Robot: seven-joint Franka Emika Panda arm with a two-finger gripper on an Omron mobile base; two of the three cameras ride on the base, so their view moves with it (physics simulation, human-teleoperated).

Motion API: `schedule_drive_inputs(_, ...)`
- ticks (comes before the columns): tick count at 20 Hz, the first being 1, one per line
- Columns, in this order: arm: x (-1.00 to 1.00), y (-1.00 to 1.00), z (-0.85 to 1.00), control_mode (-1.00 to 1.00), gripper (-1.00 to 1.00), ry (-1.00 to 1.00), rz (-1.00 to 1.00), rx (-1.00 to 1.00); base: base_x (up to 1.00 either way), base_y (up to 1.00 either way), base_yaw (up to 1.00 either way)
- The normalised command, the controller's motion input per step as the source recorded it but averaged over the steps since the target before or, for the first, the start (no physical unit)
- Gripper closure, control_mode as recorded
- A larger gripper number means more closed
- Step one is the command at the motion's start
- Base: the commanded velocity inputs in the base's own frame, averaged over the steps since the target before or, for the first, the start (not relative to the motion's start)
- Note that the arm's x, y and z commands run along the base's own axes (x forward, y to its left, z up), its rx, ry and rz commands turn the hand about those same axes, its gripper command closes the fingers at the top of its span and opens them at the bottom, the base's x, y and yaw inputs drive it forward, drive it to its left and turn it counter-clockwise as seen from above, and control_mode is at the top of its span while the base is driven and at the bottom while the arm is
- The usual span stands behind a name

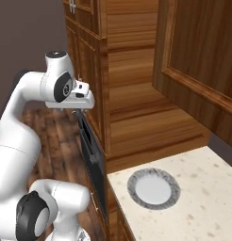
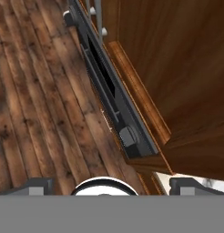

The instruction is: Take the baked cake out of the oven and place it on the plate for cooling. Then close the oven door.

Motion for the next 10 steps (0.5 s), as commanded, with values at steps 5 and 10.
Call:
schedule_drive_inputs(5,0.0,0.0,0.0,1.0,-1.0,0.0,0.0,0.0,0.0,-0.34,0.1)
schedule_drive_inputs(10,0.0,0.0,0.0,1.0,-1.0,0.0,0.0,0.0,-0.02,-0.03,0.0)
